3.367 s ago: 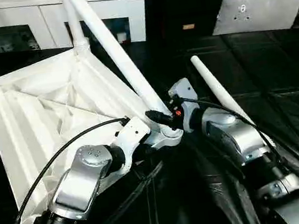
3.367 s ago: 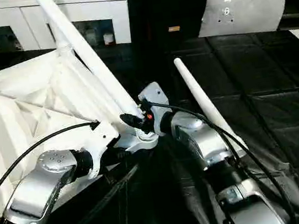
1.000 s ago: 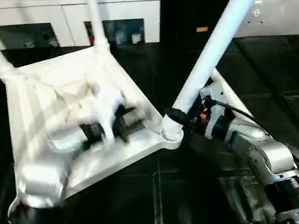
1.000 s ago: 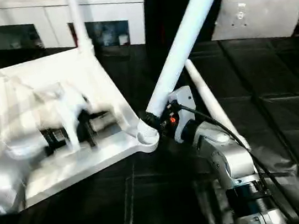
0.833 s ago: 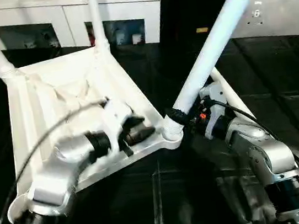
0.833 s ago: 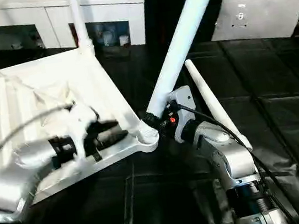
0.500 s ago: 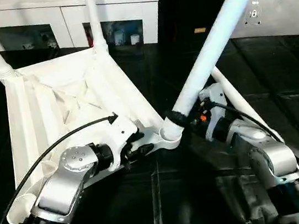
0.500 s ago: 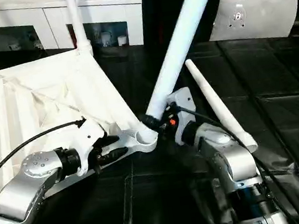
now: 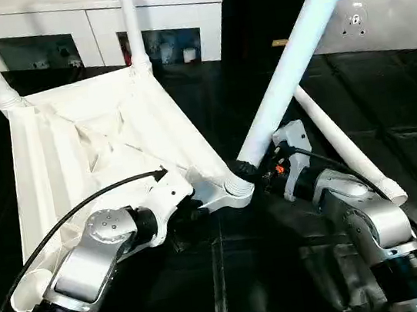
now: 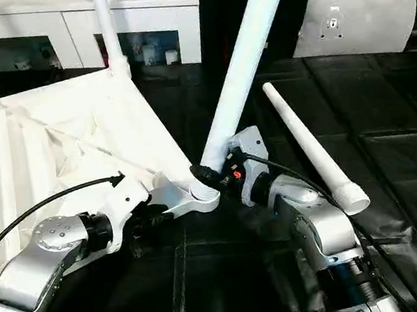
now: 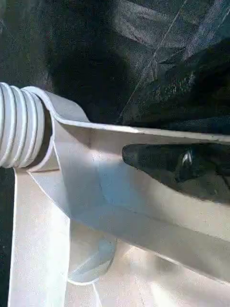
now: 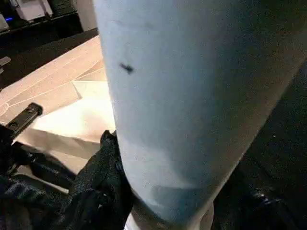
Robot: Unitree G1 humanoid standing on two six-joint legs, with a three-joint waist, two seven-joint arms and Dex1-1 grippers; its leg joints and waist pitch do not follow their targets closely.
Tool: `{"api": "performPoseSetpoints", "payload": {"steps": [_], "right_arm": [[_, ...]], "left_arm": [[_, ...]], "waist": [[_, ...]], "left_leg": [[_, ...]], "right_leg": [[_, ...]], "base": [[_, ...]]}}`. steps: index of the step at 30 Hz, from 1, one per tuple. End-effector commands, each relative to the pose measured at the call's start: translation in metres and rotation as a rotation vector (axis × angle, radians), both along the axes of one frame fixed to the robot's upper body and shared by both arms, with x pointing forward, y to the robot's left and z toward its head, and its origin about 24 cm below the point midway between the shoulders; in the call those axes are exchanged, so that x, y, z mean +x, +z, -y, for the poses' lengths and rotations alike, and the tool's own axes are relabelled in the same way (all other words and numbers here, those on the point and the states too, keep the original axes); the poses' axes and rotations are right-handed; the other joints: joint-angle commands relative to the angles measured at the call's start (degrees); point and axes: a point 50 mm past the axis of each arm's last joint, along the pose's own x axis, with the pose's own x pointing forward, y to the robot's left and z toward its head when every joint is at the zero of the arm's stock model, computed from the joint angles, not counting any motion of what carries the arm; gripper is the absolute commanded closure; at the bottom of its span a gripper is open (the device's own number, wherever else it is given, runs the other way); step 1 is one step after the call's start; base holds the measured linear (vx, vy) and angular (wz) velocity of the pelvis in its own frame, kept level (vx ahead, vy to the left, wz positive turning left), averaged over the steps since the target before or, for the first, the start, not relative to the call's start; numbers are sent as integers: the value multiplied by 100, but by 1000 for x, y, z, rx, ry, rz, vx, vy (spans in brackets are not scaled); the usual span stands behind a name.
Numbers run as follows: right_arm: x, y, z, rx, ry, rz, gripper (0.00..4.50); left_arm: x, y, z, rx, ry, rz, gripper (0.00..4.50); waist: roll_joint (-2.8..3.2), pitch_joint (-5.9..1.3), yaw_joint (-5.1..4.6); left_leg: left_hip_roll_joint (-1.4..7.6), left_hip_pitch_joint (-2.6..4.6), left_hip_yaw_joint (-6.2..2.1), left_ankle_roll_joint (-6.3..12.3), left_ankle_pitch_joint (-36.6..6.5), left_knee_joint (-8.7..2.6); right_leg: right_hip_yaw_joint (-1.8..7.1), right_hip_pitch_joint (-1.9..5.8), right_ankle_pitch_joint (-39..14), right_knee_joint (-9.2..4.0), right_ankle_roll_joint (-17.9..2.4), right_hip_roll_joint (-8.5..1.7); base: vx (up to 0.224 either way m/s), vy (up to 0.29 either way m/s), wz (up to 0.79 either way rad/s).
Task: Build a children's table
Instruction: Insert table leg to table base
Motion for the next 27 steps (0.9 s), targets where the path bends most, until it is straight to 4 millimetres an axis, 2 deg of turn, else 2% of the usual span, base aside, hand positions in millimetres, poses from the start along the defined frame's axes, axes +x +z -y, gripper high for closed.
{"api": "performPoseSetpoints", "payload": {"steps": [1, 2, 7, 11, 12, 13, 16, 17, 19, 20, 22, 23, 24, 25, 26, 27], "right_arm": [[-1, 0, 3, -15, 5, -1, 259], [-1, 0, 3, -16, 5, -1, 259], [-1, 0, 2, -31, 24, -7, 259], [-2, -6, 0, -120, 101, -61, 259], [-2, -6, -1, -123, 105, -64, 259], [-2, -6, -1, -128, 115, -68, 259], [-2, -7, -2, -147, 138, -78, 259], [-2, -9, -3, -180, 175, -102, 259], [-2, -11, -3, -213, 212, -124, 259], [-2, -12, -3, -227, 231, -139, 259], [-1, -13, -1, -256, 250, -159, 259], [-1, -13, -1, -256, 250, -159, 259], [-1, -14, -1, -266, 255, -168, 259], [0, -14, -1, -269, 260, -176, 259], [0, -15, -1, -269, 261, -177, 259], [-1, -15, -1, -265, 275, -189, 259]], "left_arm": [[-1, -10, -4, 58, 15, -30, 417], [1, -11, -5, 78, 18, -24, 439], [4, -10, -6, 102, 2, -15, 450], [6, -9, -9, 144, -52, -7, 450], [6, -8, -9, 143, -54, -7, 450], [6, -8, -9, 143, -58, -7, 450], [5, -7, -9, 140, -99, -3, 450], [0, -7, -8, 151, -193, -7, 450], [-5, -9, -8, 168, -284, -15, 450], [-6, -10, -8, 180, -312, -19, 450], [-9, -10, -7, 183, -375, -17, 450], [-9, -10, -7, 183, -375, -17, 450], [-11, -10, -7, 179, -421, -20, 450], [-13, -9, -6, 171, -457, -28, 450], [-13, -9, -6, 170, -461, -29, 450], [-14, -8, -6, 168, -483, -35, 450]], "waist": [[83, -451, -13], [85, -448, -13], [90, -440, -11], [89, -404, -33], [49, -403, -38], [71, -405, -39], [65, -395, -60], [26, -397, -71], [43, -402, -88], [7, -391, -118], [41, -394, -111], [22, -396, -104], [33, -394, -98], [35, -403, -96], [10, -412, -75], [19, -416, -59]], "left_leg": [[61, -20, 9, 102, -617, -364], [63, -22, 7, 111, -604, -367], [62, -12, 4, 87, -734, -375], [52, 14, -4, 64, -989, -394], [49, 17, -1, 69, -995, -394], [57, 19, -14, 61, -1001, -401], [54, 35, -22, 55, -1128, -411], [44, 37, -25, 84, -1120, -407], [56, 29, -40, 92, -1105, -425], [66, 51, -29, 92, -1166, -419], [71, 61, -31, 66, -1184, -421], [72, 75, -35, 66, -1218, -424], [79, 78, -36, 47, -1247, -433], [86, 86, -39, 23, -1284, -434], [98, 97, -37, 3, -1258, -438], [107, 95, -29, -18, -1282, -440]], "right_leg": [[288, 396, -1341, -403, -834, -352], [286, 395, -1304, -403, -843, -347], [280, 390, -1515, -431, -802, -356], [274, 397, -2051, -494, -661, -370], [273, 397, -2125, -506, -627, -367], [273, 400, -2191, -498, -607, -375], [265, 387, -2422, -531, -533, -375], [262, 382, -2511, -543, -490, -375], [266, 391, -2505, -532, -469, -374], [269, 361, -2512, -540, -481, -366], [273, 354, -2489, -535, -519, -375], [262, 348, -2510, -538, -534, -375], [265, 346, -2514, -542, -543, -381], [269, 344, -2450, -534, -567, -383], [276, 339, -2338, -513, -603, -388], [282, 340, -2208, -502, -652, -386]], "base": [[0, 0, 0], [0, 0, 0], [0, 0, 0], [0, 0, 0], [0, 0, 0], [0, 0, 0], [0, 0, 0], [0, 0, 0], [0, 0, 0], [0, 0, 0], [0, 0, 0], [0, 0, 0], [0, 0, 0], [0, 0, 0], [0, 0, 0], [0, 0, 0]]}}
